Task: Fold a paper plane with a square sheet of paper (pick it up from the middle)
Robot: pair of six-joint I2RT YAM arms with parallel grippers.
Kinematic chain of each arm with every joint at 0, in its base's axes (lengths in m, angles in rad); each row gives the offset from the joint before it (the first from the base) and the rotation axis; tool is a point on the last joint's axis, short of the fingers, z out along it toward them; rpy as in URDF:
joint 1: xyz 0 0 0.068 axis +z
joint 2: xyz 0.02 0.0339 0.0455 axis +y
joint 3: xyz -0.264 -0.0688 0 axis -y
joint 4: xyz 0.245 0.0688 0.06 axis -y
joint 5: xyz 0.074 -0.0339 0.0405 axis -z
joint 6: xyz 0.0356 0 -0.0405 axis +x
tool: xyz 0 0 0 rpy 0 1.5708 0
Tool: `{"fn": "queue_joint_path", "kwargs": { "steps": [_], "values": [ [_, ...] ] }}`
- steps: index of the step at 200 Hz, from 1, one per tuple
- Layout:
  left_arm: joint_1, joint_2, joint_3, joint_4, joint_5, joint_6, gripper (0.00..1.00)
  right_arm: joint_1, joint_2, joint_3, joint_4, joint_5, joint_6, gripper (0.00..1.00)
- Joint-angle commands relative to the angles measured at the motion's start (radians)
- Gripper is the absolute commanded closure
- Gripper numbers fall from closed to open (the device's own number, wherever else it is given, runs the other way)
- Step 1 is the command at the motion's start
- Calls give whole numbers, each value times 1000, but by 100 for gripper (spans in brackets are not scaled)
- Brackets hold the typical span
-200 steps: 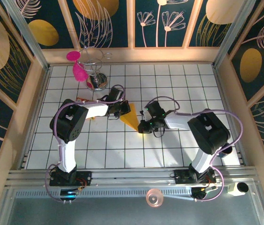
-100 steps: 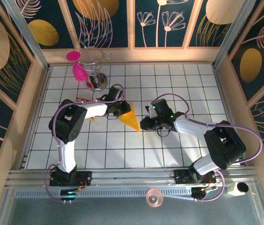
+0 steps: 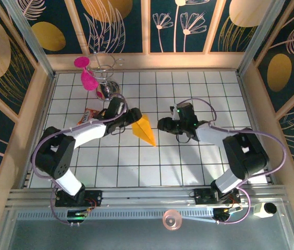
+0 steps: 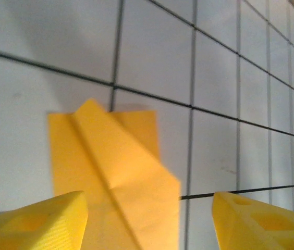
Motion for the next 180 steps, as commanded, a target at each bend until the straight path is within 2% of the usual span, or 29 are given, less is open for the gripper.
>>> {"fn": "queue_joint_path", "kwargs": {
  "steps": [1, 36, 68, 96, 156, 180],
  "values": [
    [14, -72, -78, 68, -75, -36, 29, -4, 62, 75, 40, -59, -23, 55],
    [22, -147, -178, 148, -62, -60, 18, -4, 167, 165, 13, -128, -76, 58],
    [24, -145, -208, 202, -8, -72, 15, 14, 236, 217, -4, -209, -128, 60],
    [23, -126, -203, 227, 25, -75, 14, 31, 290, 259, -29, -224, -163, 62],
    [23, -131, -202, 237, 32, -69, 12, 40, 353, 307, -24, -260, -187, 76],
    [25, -137, -203, 236, 36, -69, 12, 41, 358, 318, -15, -262, -191, 88]
  ]
}}
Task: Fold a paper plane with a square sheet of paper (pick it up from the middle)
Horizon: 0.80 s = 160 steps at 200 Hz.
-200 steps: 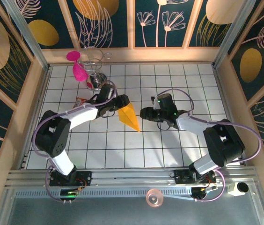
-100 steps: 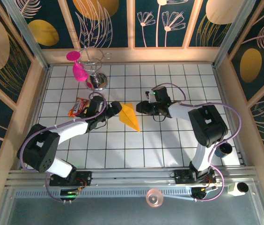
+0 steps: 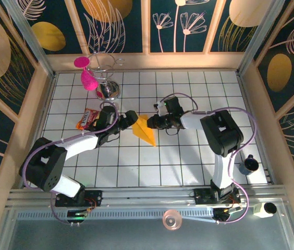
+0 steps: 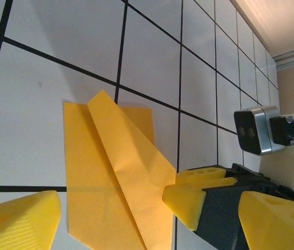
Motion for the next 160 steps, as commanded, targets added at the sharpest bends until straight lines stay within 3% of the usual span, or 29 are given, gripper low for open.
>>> {"fn": "queue_joint_path", "kwargs": {
  "steps": [1, 34, 104, 160],
  "values": [
    [6, -5, -5, 31, 10, -6, 12, 6, 12, 38, -2, -26, -26, 89],
    [6, -37, -10, 61, 42, -5, 12, -3, -65, -2, 81, -19, 0, 99],
    [-2, -74, -71, 411, 296, -94, 15, -73, -302, -163, 390, -136, 246, 100],
    [-24, -27, -56, 556, 380, -117, 31, -95, -320, -228, 687, -271, 520, 100]
  ]
}}
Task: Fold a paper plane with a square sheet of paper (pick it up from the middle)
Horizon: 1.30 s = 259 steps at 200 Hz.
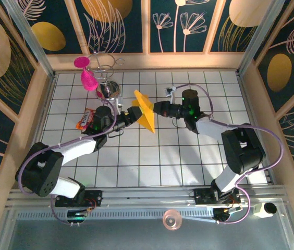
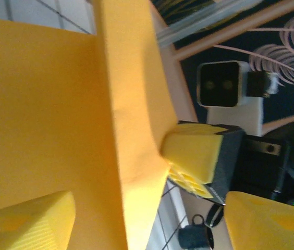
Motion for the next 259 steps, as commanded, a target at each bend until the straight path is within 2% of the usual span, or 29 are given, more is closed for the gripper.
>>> {"fn": "queue_joint_path", "kwargs": {
  "steps": [1, 32, 59, 109, 138, 165, 189, 218, 234, 259],
  "values": [
    [-8, 31, 3, 149, 77, -23, 32, -10, -8, -31, 206, -93, 166, 100],
    [-13, 59, 8, 233, 114, -29, 45, -12, 21, -49, 345, -128, 290, 100],
    [-13, 70, 16, 205, 116, -7, 49, -15, 43, -57, 417, -142, 357, 100],
    [-13, 68, 14, 258, 137, -3, 64, -14, 53, -54, 377, -132, 350, 100],
    [-12, 73, 14, 264, 140, 3, 78, -16, 46, -51, 347, -124, 335, 100],
    [-13, 75, 14, 256, 131, 6, 82, -19, 38, -53, 327, -120, 325, 99],
    [-13, 70, 16, 232, 118, 22, 88, -28, 13, -48, 248, -101, 281, 88],
    [-13, 49, 22, 141, 87, 81, 92, -53, -55, -25, 6, -16, 125, 70],
    [-13, 31, 44, 21, 45, 149, 92, -70, -102, -14, -115, 48, 47, 61],
    [-12, 9, 115, -287, -92, 303, 91, -108, -172, -13, -254, 154, -37, 54]
  ]
}}
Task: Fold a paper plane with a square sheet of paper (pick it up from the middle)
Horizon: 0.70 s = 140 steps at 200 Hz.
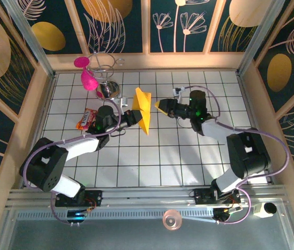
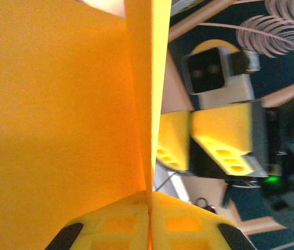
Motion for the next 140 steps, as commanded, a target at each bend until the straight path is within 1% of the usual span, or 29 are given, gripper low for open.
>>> {"fn": "queue_joint_path", "kwargs": {
  "steps": [1, 12, 37, 57, 71, 116, 122, 140],
  "values": [
    [-5, -43, 87, -297, -140, 186, 91, -36, -85, 32, -198, 132, -144, 54],
    [-6, -45, 135, -436, -225, 255, 91, -50, -118, 25, -246, 183, -174, 52],
    [-29, -38, 232, -676, -430, 382, 90, -72, -187, 16, -346, 317, -239, 50],
    [-58, -11, 302, -831, -607, 441, 91, -81, -228, 13, -410, 414, -274, 50],
    [-85, 25, 381, -926, -748, 471, 91, -91, -249, 8, -444, 469, -284, 50],
    [-184, 212, 583, -1189, -1131, 511, 92, -133, -287, -49, -467, 523, -265, 50],
    [-198, 261, 604, -1215, -1182, 512, 92, -136, -288, -55, -467, 521, -262, 50],
    [-235, 340, 655, -1268, -1290, 512, 93, -139, -287, -68, -466, 521, -256, 50]
  ]
}}
